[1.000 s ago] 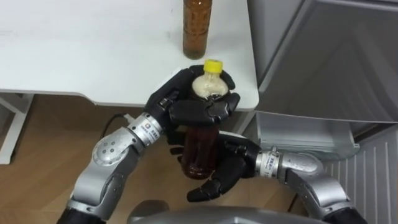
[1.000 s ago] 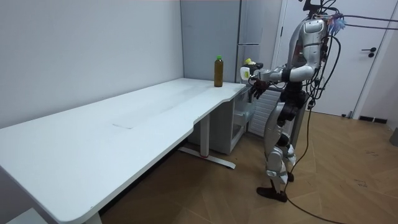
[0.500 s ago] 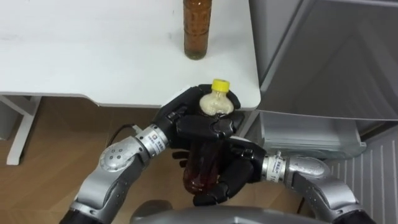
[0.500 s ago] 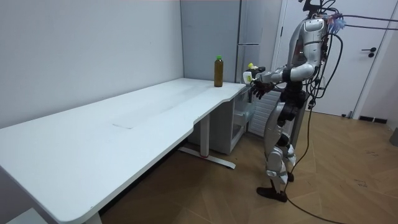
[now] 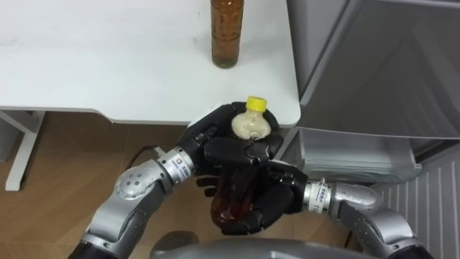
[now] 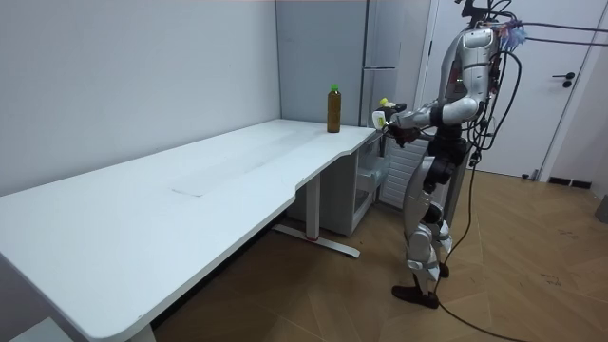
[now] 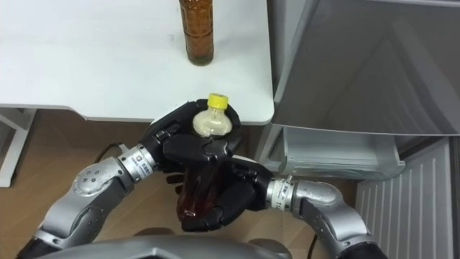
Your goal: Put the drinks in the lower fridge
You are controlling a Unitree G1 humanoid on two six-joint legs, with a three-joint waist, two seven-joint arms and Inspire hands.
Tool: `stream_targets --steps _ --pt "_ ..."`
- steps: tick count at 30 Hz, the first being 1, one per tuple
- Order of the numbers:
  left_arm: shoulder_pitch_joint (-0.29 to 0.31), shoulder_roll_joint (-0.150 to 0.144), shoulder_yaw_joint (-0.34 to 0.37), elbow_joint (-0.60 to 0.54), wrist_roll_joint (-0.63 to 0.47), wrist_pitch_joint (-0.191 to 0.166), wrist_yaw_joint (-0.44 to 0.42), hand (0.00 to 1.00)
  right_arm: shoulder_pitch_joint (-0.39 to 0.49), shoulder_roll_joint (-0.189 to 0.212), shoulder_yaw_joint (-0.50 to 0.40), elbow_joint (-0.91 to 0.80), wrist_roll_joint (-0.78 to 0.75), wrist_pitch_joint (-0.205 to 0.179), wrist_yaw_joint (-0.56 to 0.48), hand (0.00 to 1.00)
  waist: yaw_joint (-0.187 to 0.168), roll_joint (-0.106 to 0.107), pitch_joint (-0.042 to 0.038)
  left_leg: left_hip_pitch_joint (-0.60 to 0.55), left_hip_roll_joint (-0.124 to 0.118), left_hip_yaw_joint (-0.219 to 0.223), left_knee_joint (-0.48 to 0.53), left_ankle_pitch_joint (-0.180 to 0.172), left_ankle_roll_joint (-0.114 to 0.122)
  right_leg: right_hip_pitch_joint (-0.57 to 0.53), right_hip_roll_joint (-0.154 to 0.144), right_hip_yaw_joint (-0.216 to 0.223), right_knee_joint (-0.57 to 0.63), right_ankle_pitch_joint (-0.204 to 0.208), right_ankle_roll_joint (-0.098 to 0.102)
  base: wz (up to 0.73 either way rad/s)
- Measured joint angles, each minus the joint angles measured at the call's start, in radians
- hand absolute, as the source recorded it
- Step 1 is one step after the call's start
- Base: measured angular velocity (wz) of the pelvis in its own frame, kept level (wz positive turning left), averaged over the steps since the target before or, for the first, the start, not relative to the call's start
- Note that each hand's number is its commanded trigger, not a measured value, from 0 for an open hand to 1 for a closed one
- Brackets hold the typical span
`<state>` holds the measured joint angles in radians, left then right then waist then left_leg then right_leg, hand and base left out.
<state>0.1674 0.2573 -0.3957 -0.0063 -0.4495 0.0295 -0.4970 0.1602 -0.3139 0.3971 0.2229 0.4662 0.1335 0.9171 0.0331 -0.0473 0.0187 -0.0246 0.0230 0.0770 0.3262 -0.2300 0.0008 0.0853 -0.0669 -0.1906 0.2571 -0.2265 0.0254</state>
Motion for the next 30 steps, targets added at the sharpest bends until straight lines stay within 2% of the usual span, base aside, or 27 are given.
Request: stream_targets --steps 4,5,6,8,13,16,19,30 --pt "0.000 0.000 -0.001 0.006 0.000 0.000 -0.010 1.00 0.000 -0.009 0.008 0.000 0.001 0.000 -0.002 1.00 0.000 0.000 0.0000 0.000 0.000 0.000 0.000 0.000 0.000 0.000 0.000 0.000 0.000 0.000 0.000 0.00" --pt "0.000 0.000 -0.001 0.006 0.000 0.000 -0.010 0.91 0.000 -0.010 0.010 0.000 0.001 0.000 -0.003 1.00 0.000 0.000 0.0000 0.000 0.000 0.000 0.000 0.000 0.000 0.000 0.000 0.000 0.000 0.000 0.000 0.00" --pt "0.000 0.000 -0.004 0.009 -0.013 0.000 -0.010 0.54 0.000 -0.011 0.012 0.000 0.001 0.000 -0.005 1.00 0.000 0.000 0.0002 0.000 0.000 0.000 -0.001 0.000 0.000 0.000 0.000 0.001 0.000 0.000 0.000 0.00" --pt "0.000 -0.006 -0.005 0.023 -0.042 0.000 -0.010 0.02 0.000 -0.010 0.015 -0.001 0.001 0.000 -0.005 1.00 0.000 0.001 0.0003 0.000 0.000 0.000 -0.002 0.000 0.000 -0.001 0.000 0.001 0.000 0.000 0.000 0.00" --pt "-0.001 -0.005 -0.005 0.033 -0.087 -0.013 -0.020 0.00 0.002 -0.012 0.016 -0.001 0.004 0.001 -0.030 1.00 0.000 0.004 0.0006 0.000 0.000 0.000 -0.003 0.000 0.000 -0.002 0.000 0.002 0.001 0.000 0.000 0.00" --pt "-0.003 -0.007 -0.012 0.033 -0.088 -0.017 -0.029 0.00 0.002 -0.012 0.021 -0.001 0.004 0.000 -0.034 1.00 0.000 0.004 0.0005 0.000 0.000 0.000 -0.002 0.000 0.000 -0.002 0.000 0.002 0.001 0.000 0.000 0.00" --pt "-0.005 0.007 -0.010 0.033 -0.089 -0.024 -0.034 0.00 0.003 -0.014 0.022 -0.001 0.004 0.000 -0.041 1.00 -0.002 0.005 0.0002 -0.001 -0.001 0.000 -0.002 0.000 0.000 -0.004 0.000 0.002 0.001 0.000 0.000 0.00" --pt "-0.005 0.008 -0.001 0.032 -0.088 -0.031 -0.033 0.00 0.003 -0.012 0.019 0.001 0.013 -0.001 -0.050 1.00 -0.004 0.006 -0.0005 0.000 -0.001 0.000 0.004 0.000 0.000 -0.001 -0.001 -0.001 0.001 0.000 0.000 0.00"
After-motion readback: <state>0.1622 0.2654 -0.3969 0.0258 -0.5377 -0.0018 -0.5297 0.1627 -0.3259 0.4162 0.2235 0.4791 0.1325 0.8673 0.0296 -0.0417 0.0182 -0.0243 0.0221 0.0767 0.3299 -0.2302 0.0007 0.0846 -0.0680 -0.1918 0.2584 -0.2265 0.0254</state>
